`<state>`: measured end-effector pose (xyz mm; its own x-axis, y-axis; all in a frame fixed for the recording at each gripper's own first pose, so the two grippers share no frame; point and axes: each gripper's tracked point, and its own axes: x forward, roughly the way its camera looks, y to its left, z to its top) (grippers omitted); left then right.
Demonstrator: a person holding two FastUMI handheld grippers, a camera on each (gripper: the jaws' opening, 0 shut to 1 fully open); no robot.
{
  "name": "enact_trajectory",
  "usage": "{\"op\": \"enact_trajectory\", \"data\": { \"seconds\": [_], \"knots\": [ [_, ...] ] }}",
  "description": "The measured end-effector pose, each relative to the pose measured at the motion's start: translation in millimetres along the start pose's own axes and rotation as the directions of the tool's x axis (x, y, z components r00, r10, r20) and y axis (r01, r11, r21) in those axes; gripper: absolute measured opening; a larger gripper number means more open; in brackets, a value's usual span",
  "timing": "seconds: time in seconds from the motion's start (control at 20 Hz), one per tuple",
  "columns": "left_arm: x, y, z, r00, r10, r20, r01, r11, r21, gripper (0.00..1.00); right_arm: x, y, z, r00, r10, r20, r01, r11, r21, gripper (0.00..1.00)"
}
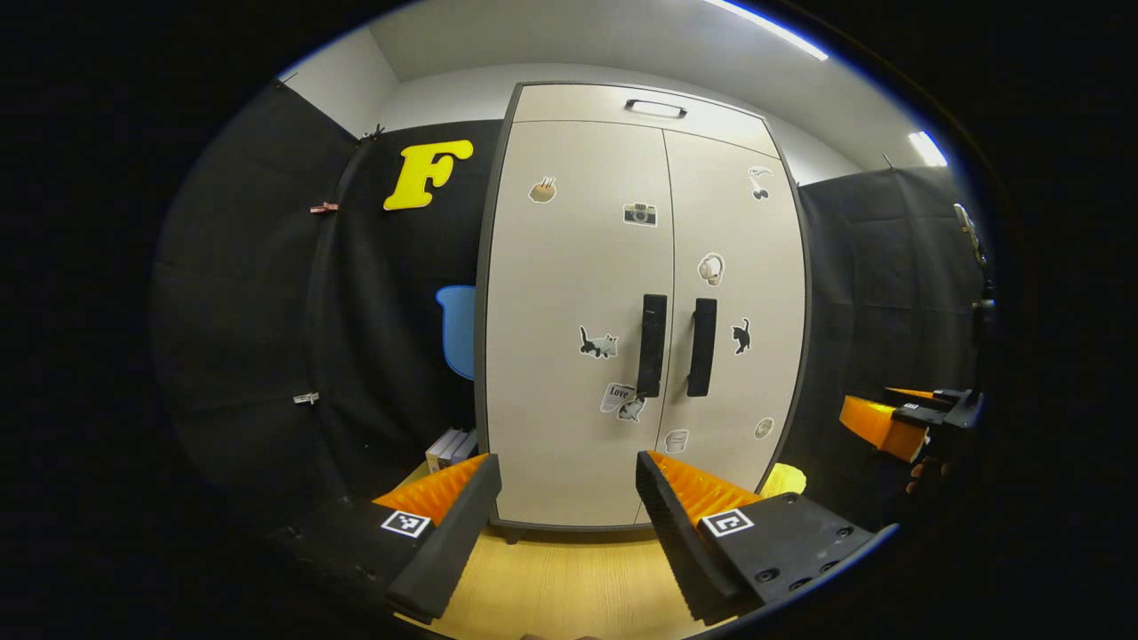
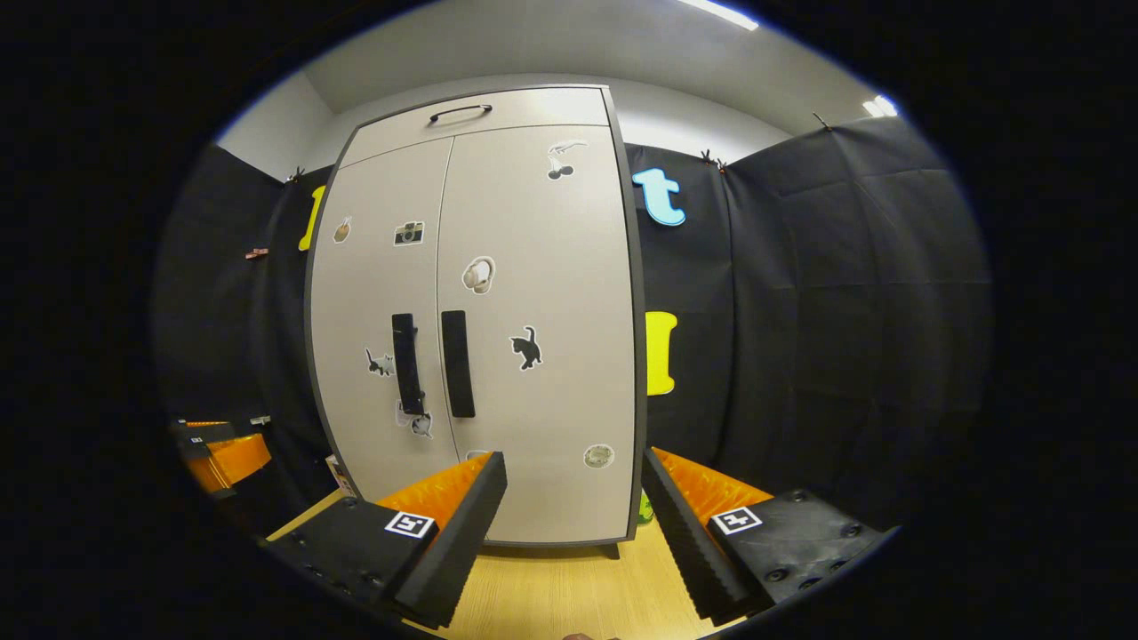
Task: Open the right door of the double-door shoe cabinet with the right hand, and open the left door with the left hand.
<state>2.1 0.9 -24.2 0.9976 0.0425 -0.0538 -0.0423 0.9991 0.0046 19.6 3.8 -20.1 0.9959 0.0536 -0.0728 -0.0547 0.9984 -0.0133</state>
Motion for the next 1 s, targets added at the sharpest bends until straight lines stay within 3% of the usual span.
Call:
{"op": "enact_trajectory", "data": {
  "seconds": [0.25, 0.6, 1.0],
  "knots": [
    [-1, 6, -3, 1.0, 0.023, -0.004, -0.022, 0.999, 0.031, 0.95, 6, 10, -5, 1.0, 0.012, -0.017, -0.012, 1.0, 0.015, 0.97],
    [0, 12, -13, 1.0, 0.012, -0.027, -0.012, 1.0, 0.003, 0.95, 17, 25, -6, 0.999, 0.023, -0.045, -0.021, 0.999, 0.035, 0.98],
    [-5, 39, -31, 0.998, 0.015, -0.054, -0.016, 1.0, -0.021, 0.95, 59, 43, 18, 1.0, 0.019, -0.021, -0.018, 0.999, 0.051, 0.98]
  ]
}}
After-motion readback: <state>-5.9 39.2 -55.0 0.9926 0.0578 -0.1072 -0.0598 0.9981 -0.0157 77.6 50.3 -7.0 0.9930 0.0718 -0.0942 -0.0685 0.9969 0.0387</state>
